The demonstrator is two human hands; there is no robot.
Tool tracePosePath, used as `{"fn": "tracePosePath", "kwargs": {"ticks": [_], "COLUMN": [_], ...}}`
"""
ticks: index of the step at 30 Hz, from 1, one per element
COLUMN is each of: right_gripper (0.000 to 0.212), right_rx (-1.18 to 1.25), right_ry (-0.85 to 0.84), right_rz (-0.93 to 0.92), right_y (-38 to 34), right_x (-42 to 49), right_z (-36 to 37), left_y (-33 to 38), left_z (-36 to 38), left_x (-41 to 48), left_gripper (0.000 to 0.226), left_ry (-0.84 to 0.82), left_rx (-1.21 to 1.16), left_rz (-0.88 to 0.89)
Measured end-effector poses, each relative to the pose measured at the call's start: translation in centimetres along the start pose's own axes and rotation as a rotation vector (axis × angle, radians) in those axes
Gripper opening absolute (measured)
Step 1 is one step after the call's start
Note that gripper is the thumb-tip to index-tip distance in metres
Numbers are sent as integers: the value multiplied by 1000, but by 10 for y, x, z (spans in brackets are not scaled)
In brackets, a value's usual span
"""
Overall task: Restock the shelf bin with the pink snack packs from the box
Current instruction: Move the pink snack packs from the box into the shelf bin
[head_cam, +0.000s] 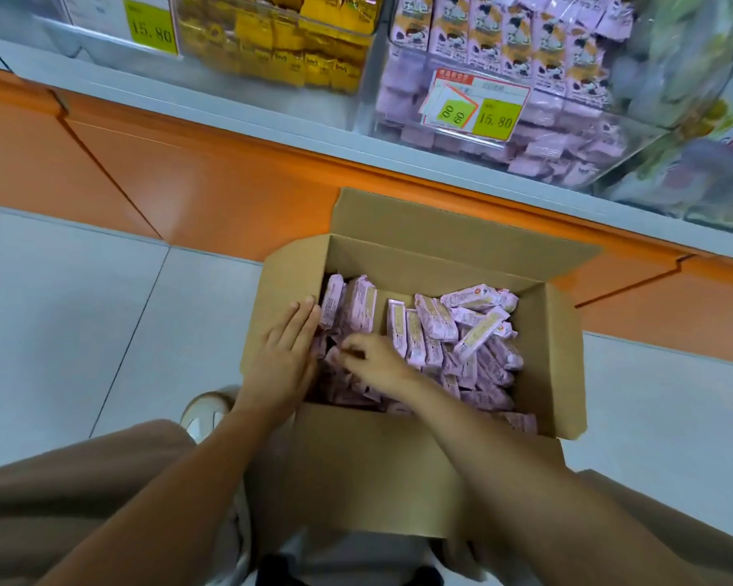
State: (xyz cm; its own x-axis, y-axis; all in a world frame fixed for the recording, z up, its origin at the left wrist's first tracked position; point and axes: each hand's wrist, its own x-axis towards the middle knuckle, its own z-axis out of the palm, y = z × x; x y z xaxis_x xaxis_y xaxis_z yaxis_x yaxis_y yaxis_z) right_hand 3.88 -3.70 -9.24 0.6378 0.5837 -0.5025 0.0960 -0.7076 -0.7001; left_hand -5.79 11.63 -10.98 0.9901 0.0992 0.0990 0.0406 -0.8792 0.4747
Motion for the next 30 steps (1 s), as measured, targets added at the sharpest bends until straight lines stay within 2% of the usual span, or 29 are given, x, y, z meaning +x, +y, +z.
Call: {"fn": "tracePosePath", "kwargs": {"ticks": [4, 6, 7, 9, 11, 14, 16, 19, 22, 25, 27, 29, 30], "right_gripper": [26, 21, 20, 20, 18, 12, 9, 8, 4, 9, 10, 7, 12], "right_rx": [363, 414, 424, 437, 471, 615, 699, 688, 688, 722, 677, 591, 522], "right_ry": [47, 45, 42, 44, 70, 138, 162, 153, 163, 138, 41, -56, -64], "right_rz": [125, 110, 91, 60, 51, 69, 81, 62, 41, 48, 52, 94, 126], "right_y": [-1, -2, -3, -3, -2, 2, 7, 18, 24, 24, 24, 30, 38], "right_x": [-13, -23, -29, -40, -49, -61, -67, -76, -83, -87, -88, -85, -81], "right_z": [-49, -70, -78, -90, -97, -105, -106, -104, -103, -100, -97, -96, -95], "left_y": [16, 33, 43, 63, 73, 78, 80, 84, 93, 109, 118, 122, 121], "left_z": [-11, -16, -17, -18, -15, -12, -13, -14, -15, -12, -5, 2, 5], "left_x": [11, 19, 22, 26, 28, 30, 32, 34, 39, 44, 46, 48, 49], "left_gripper": [43, 46, 51, 62, 66, 59, 46, 30, 36, 16, 14, 11, 8], "left_ry": [76, -2, -71, -227, -280, -199, -156, -125, -68, -30, -104, -172, -182], "left_rx": [9, -12, -57, -260, -468, -749, -903, -1079, -1269, -1530, -1533, -1407, -1326], "left_rz": [34, 58, 30, -133, -292, -443, -517, -588, -669, -776, -821, -845, -850]}}
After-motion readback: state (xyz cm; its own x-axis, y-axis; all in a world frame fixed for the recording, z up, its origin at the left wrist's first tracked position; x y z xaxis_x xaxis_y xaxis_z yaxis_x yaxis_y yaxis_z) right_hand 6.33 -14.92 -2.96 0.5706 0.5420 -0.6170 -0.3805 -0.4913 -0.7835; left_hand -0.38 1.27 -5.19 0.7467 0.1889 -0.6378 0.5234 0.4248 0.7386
